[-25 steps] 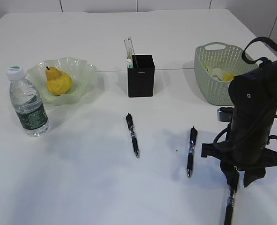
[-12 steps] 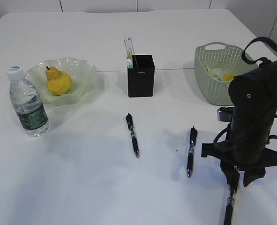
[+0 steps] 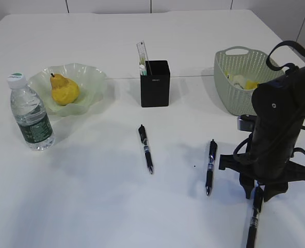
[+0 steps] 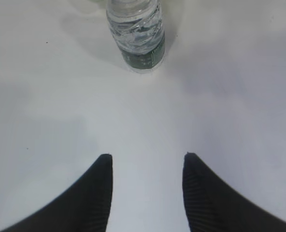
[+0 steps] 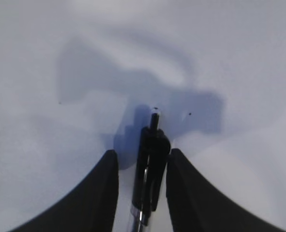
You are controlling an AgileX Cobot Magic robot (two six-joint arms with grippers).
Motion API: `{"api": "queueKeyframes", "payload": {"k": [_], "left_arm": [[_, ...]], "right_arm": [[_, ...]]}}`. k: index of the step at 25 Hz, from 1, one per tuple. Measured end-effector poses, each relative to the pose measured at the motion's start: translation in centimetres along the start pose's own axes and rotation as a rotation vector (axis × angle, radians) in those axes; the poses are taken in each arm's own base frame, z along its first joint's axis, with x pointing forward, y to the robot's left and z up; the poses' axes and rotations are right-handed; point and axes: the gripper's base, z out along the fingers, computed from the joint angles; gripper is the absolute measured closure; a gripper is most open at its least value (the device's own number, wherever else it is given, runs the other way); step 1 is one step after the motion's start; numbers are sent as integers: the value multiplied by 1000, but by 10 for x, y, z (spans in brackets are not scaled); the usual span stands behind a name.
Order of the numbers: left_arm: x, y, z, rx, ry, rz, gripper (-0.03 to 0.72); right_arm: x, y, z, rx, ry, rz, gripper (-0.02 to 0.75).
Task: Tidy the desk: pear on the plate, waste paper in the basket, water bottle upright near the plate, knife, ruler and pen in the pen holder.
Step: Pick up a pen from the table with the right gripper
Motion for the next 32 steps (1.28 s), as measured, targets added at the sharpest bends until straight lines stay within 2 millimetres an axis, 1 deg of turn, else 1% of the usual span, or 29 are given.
{"api": "queueKeyframes", "payload": {"k": [5, 10, 16, 25, 32], "left_arm": [[0, 0, 0, 0, 0, 0, 358], [0, 0, 0, 0, 0, 0, 358], [0, 0, 0, 0, 0, 0, 358], [0, 0, 0, 0, 0, 0, 358], [0, 0, 0, 0, 0, 0, 358]], "right_arm": [[-1, 0, 0, -5, -6, 0, 456], [0, 2, 6, 1, 13, 5, 457], [0, 2, 6, -6, 13, 9, 457], [-4, 9, 6, -79, -33, 15, 457], [-3, 8, 6, -68, -25, -2, 468]]}}
